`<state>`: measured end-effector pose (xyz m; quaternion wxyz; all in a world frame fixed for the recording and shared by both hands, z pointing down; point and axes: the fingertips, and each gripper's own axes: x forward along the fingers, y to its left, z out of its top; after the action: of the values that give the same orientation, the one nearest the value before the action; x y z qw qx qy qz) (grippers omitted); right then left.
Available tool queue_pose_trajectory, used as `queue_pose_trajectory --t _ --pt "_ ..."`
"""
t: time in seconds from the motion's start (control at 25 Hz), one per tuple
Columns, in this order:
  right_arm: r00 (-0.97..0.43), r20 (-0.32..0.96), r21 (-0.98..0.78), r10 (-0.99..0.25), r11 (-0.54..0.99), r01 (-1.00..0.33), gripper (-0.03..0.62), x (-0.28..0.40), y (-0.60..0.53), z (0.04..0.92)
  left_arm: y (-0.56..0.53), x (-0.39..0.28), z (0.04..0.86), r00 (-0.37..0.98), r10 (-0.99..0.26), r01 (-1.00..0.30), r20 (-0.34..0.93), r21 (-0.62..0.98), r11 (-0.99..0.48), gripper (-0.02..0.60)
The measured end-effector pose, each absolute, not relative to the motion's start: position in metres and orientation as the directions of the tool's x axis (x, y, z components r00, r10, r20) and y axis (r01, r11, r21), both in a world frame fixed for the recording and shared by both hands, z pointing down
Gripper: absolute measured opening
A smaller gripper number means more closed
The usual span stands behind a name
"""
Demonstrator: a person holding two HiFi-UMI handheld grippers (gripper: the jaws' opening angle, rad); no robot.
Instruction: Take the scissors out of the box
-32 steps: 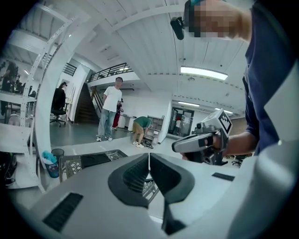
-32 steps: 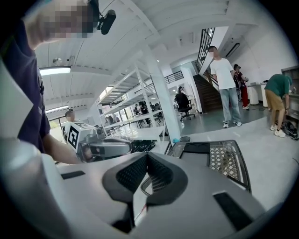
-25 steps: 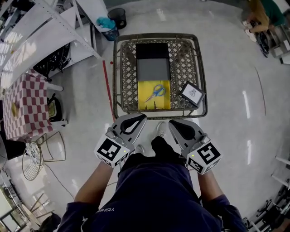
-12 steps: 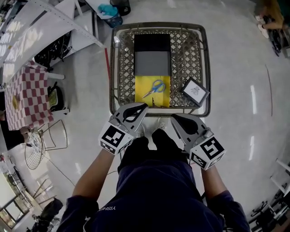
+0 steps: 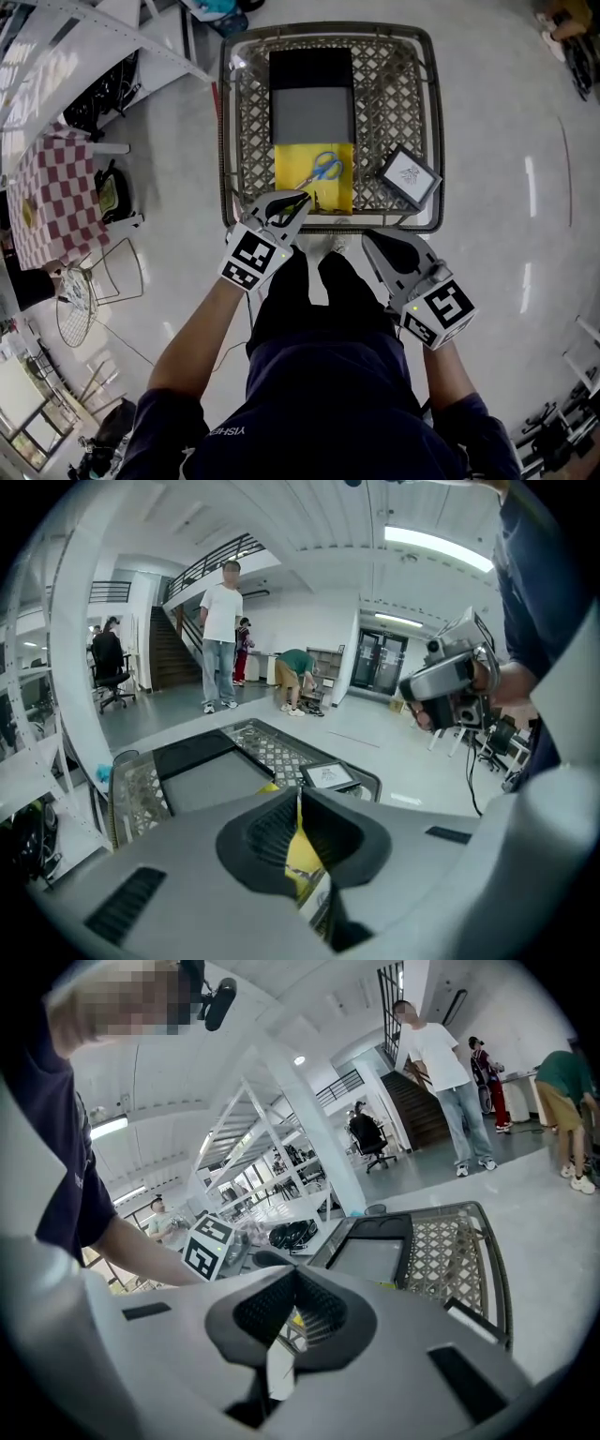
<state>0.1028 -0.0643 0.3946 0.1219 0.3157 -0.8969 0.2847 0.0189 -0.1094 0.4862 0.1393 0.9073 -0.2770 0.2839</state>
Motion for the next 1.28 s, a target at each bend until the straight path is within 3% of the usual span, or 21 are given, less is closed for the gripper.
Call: queue_pose_trajectory --t 0.72,1.28 --pt "-0.753 0.462 -0.477 -0.469 0.585 -0.656 0.017 0.105 -0.085 0.453 -0.134 0.016 0.589 0.623 -0.314 -0.531 0.716 0.093 -0.842 0.033" --pt "-0.746 0.491 -0.504 -0.45 0.551 -0.665 0.018 0.11 -0.087 0.478 -0.142 0.014 0.648 0.501 -0.204 -0.507 0.841 0.095 -0.857 0.123"
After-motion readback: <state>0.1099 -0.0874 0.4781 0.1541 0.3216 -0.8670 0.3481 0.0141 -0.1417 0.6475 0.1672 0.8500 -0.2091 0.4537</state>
